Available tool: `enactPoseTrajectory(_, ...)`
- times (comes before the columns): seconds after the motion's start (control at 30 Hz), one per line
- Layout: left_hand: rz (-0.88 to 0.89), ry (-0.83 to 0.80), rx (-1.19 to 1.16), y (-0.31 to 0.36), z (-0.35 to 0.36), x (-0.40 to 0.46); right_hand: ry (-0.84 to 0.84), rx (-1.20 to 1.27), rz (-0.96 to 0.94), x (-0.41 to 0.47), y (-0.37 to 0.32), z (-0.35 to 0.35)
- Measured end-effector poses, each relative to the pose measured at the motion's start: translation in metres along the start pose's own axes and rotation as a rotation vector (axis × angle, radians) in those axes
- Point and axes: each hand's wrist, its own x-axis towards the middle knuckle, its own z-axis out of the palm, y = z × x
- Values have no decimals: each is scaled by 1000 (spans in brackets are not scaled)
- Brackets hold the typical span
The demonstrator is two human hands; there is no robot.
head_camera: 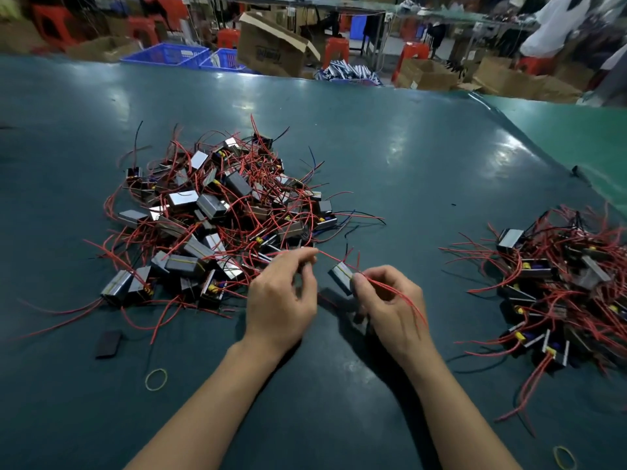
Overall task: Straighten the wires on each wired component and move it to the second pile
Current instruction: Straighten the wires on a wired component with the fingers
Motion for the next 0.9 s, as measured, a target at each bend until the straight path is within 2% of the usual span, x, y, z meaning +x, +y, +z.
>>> enactPoseTrajectory(0.07,87,4,237,-3,1,12,21,3,1,0,0,0)
enactPoseTrajectory(0.13,52,-94,423,-7,3,23,52,-12,-36,0,-1,1)
enactPoseTrajectory(0.2,38,-194,502,-14,6,25,109,-84,-91,0,1,2)
enactPoseTrajectory(0.27,71,-170,437,-20,5,21,187,-91,-63,1,4,2)
enactPoseTrajectory(0.37,60,3,259,-25,2,20,315,153,89,3,6,1)
enactPoseTrajectory(0.47,79,193,86,-24,-3,21,401,307,94,5,3,-2)
enactPoseTrajectory(0.57,210,252,-110,-25,-9,21,333,326,43,5,3,-2)
enactPoseTrajectory(0.73,413,263,-197,-13,-11,12,203,145,-3,8,6,-1)
enactPoseTrajectory(0.9,371,226,-292,-11,-11,12,202,39,-7,9,7,4)
